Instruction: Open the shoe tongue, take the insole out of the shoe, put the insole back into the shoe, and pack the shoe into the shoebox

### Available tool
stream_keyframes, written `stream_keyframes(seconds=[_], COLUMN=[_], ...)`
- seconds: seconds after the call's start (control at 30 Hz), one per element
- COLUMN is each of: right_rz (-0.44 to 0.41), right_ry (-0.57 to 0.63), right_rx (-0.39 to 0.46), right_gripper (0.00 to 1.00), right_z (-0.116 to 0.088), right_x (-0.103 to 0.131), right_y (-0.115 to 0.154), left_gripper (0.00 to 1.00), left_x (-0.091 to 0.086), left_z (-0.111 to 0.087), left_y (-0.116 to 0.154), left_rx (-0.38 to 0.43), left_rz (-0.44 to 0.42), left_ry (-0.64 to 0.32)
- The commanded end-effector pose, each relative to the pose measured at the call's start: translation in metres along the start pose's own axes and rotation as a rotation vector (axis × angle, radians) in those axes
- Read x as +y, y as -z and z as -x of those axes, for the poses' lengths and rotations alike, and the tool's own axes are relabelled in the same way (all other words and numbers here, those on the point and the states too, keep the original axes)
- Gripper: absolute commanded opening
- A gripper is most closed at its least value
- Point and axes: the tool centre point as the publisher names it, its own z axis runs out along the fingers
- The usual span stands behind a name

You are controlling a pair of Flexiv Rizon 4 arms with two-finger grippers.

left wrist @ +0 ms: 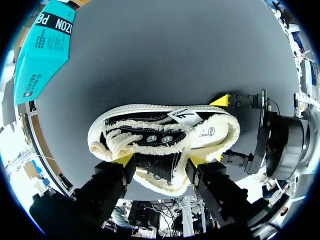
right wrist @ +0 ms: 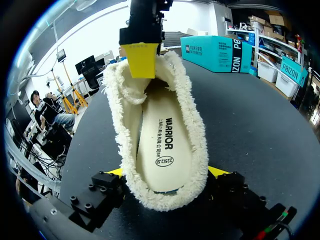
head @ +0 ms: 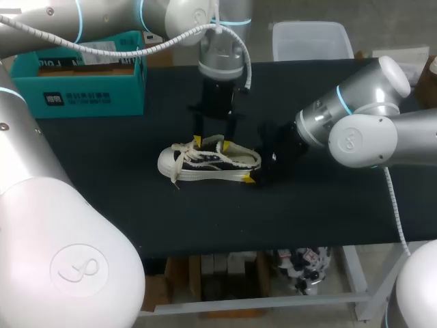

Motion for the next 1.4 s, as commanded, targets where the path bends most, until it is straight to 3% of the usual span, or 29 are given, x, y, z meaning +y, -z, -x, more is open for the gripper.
stream_keyframes(seconds=[0.03,0.07,0.1,0.13,0.47,0.93,1.13,1.4], right_rz=[0.003,0.003,0.003,0.003,0.003,0.003,0.003,0.003], right_ry=[0.001,0.001,0.001,0.001,0.001,0.001,0.001,0.001], right_rx=[0.003,0.003,0.003,0.003,0.003,0.003,0.003,0.003], right_gripper=[0.0,0.0,0.0,0.0,0.0,0.0,0.0,0.0], right_z=[0.001,0.001,0.001,0.001,0.001,0.001,0.001,0.001], right_x=[-0.006,-0.006,-0.006,-0.006,-0.006,-0.006,-0.006,-0.006], right_y=[-0.006,-0.006,-0.006,-0.006,-0.006,-0.006,-0.006,-0.006], left_gripper=[0.47,0.35,0.11,0.0,0.0,0.0,0.0,0.0], left_x=[-0.007,-0.007,-0.007,-0.006,0.011,0.028,0.026,0.014], left_z=[-0.005,-0.005,-0.006,-0.005,0.015,0.06,0.079,0.092], left_y=[-0.003,-0.003,-0.003,-0.002,0.004,0.011,0.01,0.002], left_rx=[-0.012,-0.013,-0.011,-0.01,0.071,0.338,0.436,0.492], left_rz=[0.04,0.041,0.041,0.04,-0.012,-0.215,-0.246,-0.24], left_ry=[0.001,0.001,0.001,0.0,-0.001,0.007,0.011,0.015])
